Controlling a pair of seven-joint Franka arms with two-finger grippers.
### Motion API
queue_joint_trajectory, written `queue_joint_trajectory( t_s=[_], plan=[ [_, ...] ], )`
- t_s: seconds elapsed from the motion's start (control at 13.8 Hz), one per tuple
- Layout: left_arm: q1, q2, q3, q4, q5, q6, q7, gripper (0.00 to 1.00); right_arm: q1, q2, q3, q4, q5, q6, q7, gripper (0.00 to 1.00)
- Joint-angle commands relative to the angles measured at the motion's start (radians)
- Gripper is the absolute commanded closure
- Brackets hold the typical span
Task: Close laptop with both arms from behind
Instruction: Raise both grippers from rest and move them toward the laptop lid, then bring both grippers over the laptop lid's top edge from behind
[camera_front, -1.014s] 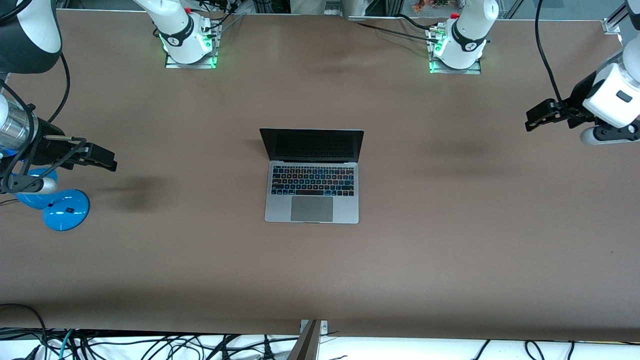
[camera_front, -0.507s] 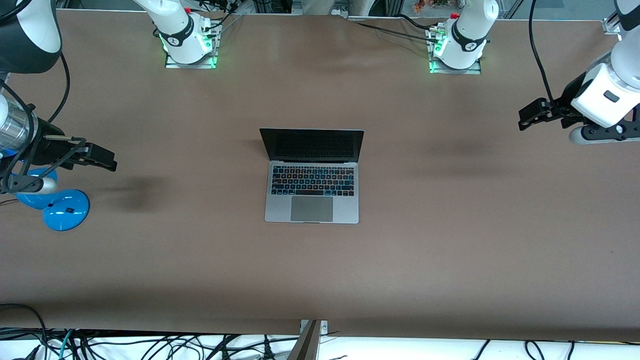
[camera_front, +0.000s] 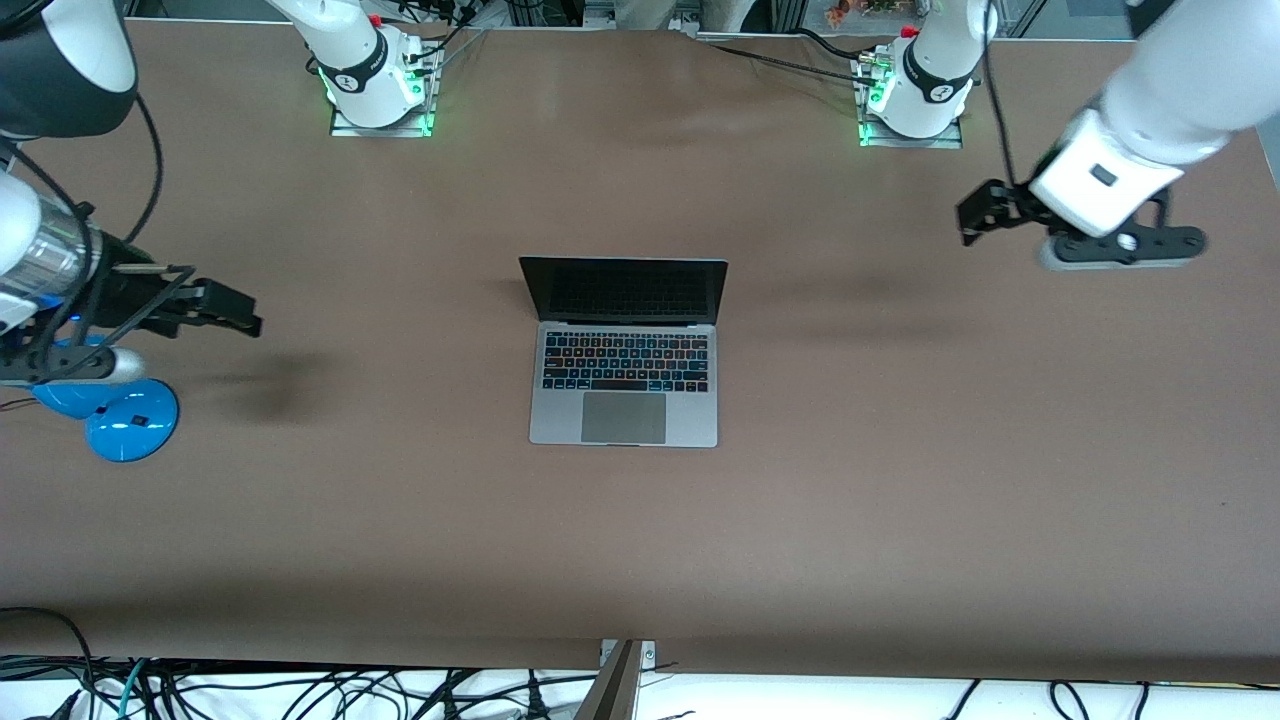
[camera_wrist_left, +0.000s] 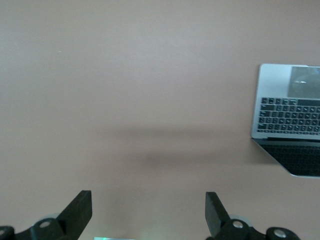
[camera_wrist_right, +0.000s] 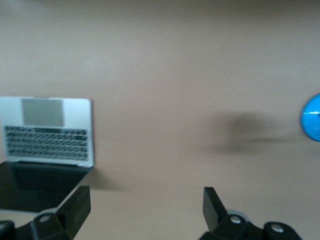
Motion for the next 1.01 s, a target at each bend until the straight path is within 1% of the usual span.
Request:
queue_joint_trajectory(
  t_s=[0.0,0.07,0.14,0.22,0.29,0.51,0.72,0.8,0.94],
  plan=[
    [0.005,-0.018,-0.063,-0.010,0.006,-0.008,-0.066,0.00,0.020,-0.012,0.063,-0.005,0.019,-0.035,0.019,0.00],
    [0.005,-0.018,-0.082,-0.010,-0.008,-0.008,-0.081,0.00,0.038,-0.012,0.082,-0.006,0.019,-0.035,0.045,0.00],
    [0.005,-0.018,-0.090,-0.010,-0.046,-0.008,-0.101,0.00,0.055,-0.012,0.093,-0.008,0.018,-0.035,0.069,0.00],
    [0.004,-0.020,-0.094,-0.010,-0.083,-0.008,-0.121,0.00,0.084,-0.012,0.094,-0.009,0.018,-0.035,0.109,0.00],
    [0.004,-0.020,-0.122,-0.010,-0.092,-0.008,-0.141,0.00,0.115,-0.009,0.094,-0.009,0.015,-0.035,0.164,0.00],
    [0.004,-0.017,-0.215,-0.019,-0.092,0.006,-0.242,0.00,0.183,0.001,0.094,-0.009,0.009,-0.029,0.282,0.00],
    [0.004,-0.015,-0.277,-0.019,-0.095,0.021,-0.301,0.01,0.258,0.005,0.094,-0.012,0.001,-0.032,0.388,0.00],
    [0.004,-0.014,-0.294,-0.021,-0.097,0.027,-0.318,0.03,0.276,0.008,0.094,-0.025,0.002,-0.032,0.437,0.00],
    [0.002,0.006,-0.359,-0.031,-0.095,0.062,-0.398,0.04,0.322,0.021,0.094,-0.040,0.003,-0.035,0.511,0.00]
  ],
)
